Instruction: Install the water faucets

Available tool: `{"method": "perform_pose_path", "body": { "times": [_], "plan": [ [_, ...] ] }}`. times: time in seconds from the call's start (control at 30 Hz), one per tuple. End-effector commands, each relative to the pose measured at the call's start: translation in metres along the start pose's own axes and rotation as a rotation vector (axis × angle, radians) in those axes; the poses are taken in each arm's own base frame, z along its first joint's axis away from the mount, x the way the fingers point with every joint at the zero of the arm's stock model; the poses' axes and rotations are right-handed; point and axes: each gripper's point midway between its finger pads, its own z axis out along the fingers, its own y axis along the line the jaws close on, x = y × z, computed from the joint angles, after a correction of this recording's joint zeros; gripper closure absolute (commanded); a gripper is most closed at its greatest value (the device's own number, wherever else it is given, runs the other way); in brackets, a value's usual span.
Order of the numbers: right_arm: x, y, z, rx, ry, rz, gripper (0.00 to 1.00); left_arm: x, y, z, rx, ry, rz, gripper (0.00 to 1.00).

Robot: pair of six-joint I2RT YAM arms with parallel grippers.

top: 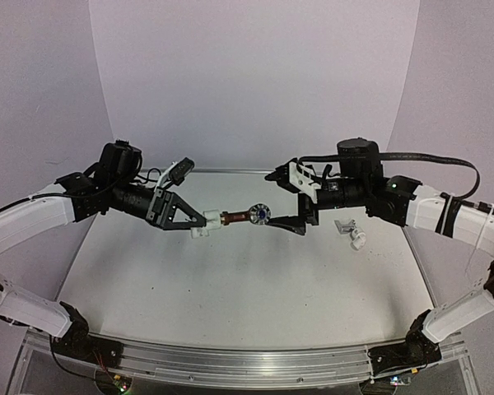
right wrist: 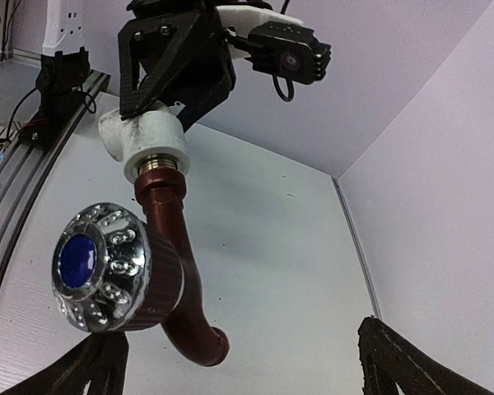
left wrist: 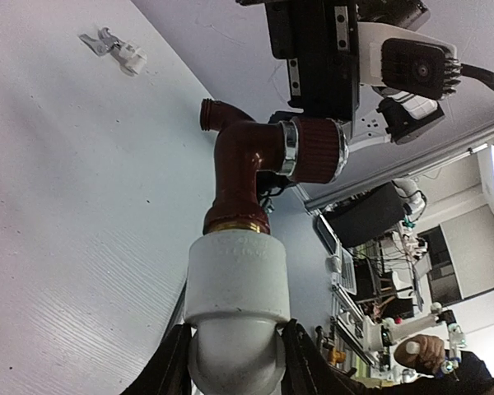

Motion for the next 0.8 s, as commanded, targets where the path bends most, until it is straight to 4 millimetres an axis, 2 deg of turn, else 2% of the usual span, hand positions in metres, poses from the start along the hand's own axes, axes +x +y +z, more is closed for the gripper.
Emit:
{"method": "perform_pose_path", "body": {
  "times": [0.0, 0.27, 0.4, 0.47, 0.57, 0.67, 0.77],
  "plan": [
    [-0.02, 0.006, 0.002, -0.03, -0.071, -0.115, 0.08, -0.013, -0.042, -0.007, 0.166, 0.022, 0.064, 1.0],
    [-0.019, 0.03, 0.02, -0.154, -0.086, -0.058, 0.25, -0.018, -0.041, -0.002, 0.188, 0.04, 0.052, 1.0],
    [-0.03, 0.03, 0.023, -0.184, -0.132, 0.031, 0.46, -0.018, -0.038, -0.001, 0.177, 0.037, 0.059, 1.0],
    [-0.036, 0.031, 0.024, -0.216, -0.151, 0.099, 0.6, -0.019, -0.036, -0.002, 0.159, 0.022, 0.087, 1.0],
    [-0.046, 0.034, 0.024, -0.275, -0.18, 0.219, 0.79, -0.023, -0.03, -0.004, 0.098, -0.02, 0.174, 1.0],
    [-0.058, 0.04, 0.021, -0.358, -0.214, 0.329, 0.9, -0.031, -0.023, -0.007, 0.017, -0.068, 0.323, 1.0],
    [-0.068, 0.044, 0.02, -0.439, -0.227, 0.469, 0.99, -0.045, -0.005, -0.014, -0.153, -0.129, 0.535, 1.0]
  ]
}}
